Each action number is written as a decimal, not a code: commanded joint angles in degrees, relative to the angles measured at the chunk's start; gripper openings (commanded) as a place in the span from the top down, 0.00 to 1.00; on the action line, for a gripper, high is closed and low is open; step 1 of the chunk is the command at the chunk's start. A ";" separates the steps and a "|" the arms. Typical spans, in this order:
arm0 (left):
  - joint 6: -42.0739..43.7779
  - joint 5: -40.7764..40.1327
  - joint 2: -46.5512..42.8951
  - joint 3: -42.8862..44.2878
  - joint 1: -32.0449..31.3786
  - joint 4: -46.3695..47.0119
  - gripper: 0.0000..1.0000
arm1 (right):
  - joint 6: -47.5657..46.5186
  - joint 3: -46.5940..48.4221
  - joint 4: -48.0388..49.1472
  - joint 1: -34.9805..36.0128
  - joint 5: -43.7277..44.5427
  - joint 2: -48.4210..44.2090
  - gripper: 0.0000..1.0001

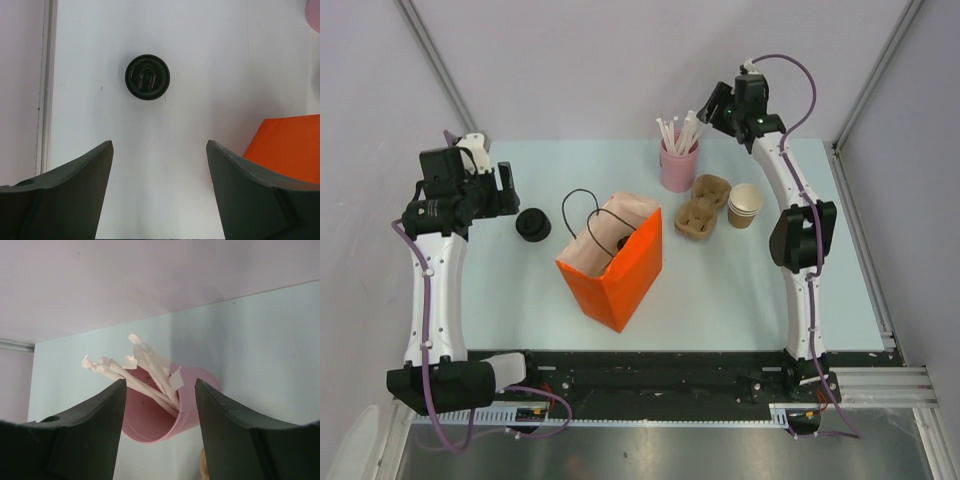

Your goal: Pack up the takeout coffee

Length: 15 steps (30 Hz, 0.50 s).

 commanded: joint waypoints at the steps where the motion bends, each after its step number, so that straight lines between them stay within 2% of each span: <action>1: 1.25 -0.30 -0.46 1.70 0.39 0.17 0.20 | 3.19 2.74 3.89 1.06 2.00 1.61 0.43; 4: 1.16 -0.13 -0.63 1.88 0.38 0.09 0.19 | 3.55 2.74 3.80 1.15 3.58 1.97 0.50; 9: 1.07 0.05 -0.46 1.97 0.39 0.09 0.20 | 2.67 1.77 4.15 1.42 4.99 1.70 0.54; 12: 1.25 -0.04 -0.46 1.97 0.39 0.09 0.19 | 2.59 1.86 4.67 1.15 4.99 2.49 0.68; 15: 1.42 -0.04 -0.29 2.14 0.39 0.17 0.19 | 1.97 2.38 5.82 0.71 4.73 3.20 0.70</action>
